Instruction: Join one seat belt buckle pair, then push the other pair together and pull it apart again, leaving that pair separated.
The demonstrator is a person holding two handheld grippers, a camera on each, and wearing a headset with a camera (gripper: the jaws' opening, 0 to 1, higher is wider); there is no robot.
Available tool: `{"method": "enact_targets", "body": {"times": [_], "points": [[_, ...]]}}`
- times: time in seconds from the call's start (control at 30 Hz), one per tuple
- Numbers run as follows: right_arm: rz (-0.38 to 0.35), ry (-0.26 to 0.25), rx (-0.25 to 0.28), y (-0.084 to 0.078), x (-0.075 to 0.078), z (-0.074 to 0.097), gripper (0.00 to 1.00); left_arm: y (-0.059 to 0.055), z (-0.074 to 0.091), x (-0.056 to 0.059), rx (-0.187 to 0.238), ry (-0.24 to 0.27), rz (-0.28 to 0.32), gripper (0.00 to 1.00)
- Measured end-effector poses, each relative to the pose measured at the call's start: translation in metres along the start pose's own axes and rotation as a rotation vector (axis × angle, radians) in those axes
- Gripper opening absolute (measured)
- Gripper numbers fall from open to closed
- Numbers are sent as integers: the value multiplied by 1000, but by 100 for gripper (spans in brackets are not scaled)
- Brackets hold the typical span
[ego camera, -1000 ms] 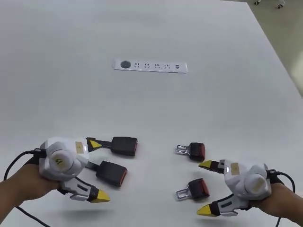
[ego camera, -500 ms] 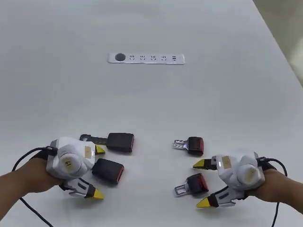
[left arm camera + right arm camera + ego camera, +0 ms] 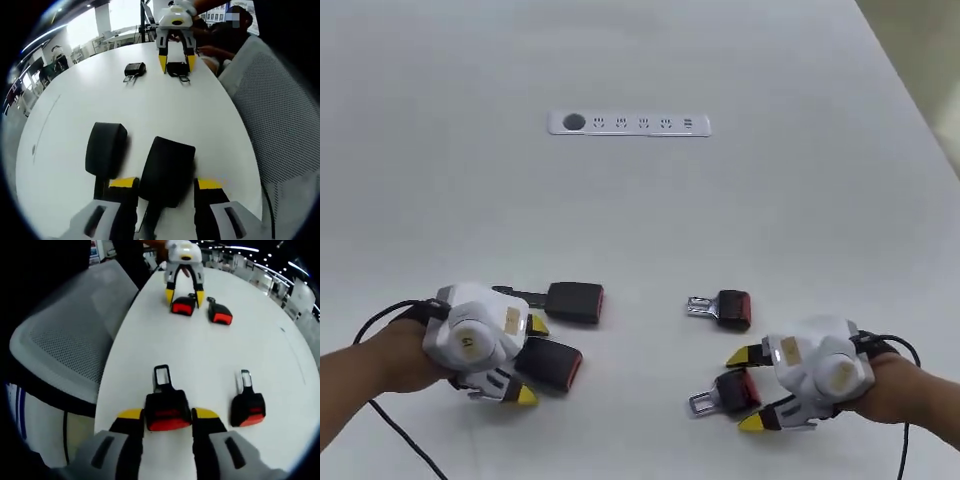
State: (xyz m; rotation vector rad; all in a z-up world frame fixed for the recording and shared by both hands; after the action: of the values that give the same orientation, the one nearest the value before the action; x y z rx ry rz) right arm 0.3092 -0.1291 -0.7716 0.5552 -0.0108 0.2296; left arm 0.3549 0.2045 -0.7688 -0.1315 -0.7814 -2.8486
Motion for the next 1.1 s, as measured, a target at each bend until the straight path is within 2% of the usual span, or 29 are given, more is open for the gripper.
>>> {"method": "enact_targets", "body": {"times": [0.07,0.17,0.23,0.3,0.33,0.43,0.5,0.53,0.73,1.1], "points": [[6,-4,-1,-2,-2,1,38,2,0,0,-10,3,1,38],[-3,-14,-4,-3,-4,2,37,3,0,2,-20,20,12,37],[-43,-42,10,-5,-6,3,36,4,0,3,-39,39,40,37],[-100,-86,52,-8,-8,3,36,3,-1,5,-42,53,47,37],[-135,-109,61,-10,-9,3,36,2,-1,5,-32,63,76,36],[-195,-146,73,-14,-10,4,35,0,0,7,-13,76,96,36],[-213,-149,91,-15,-11,5,35,0,0,7,-15,81,125,36],[-221,-146,95,-15,-9,5,35,1,-1,8,-20,83,116,36],[-174,-132,63,-13,-5,3,35,0,-1,7,-21,82,124,36],[-184,-143,104,-5,2,-6,35,-1,-2,6,-11,82,144,36]]}}
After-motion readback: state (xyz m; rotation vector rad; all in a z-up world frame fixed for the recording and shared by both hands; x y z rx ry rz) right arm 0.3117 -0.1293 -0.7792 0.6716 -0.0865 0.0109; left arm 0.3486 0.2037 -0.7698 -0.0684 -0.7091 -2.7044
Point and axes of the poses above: the centre of the closed fingertips' face, and the gripper's own axes: z roughly backward along the fingers, x roughly to its right, y roughly out of its top, the point moved 10 cm from there along z, roughly backward along the fingers, and after that the axes turned 13 degrees about z, right-handed, at the moved point
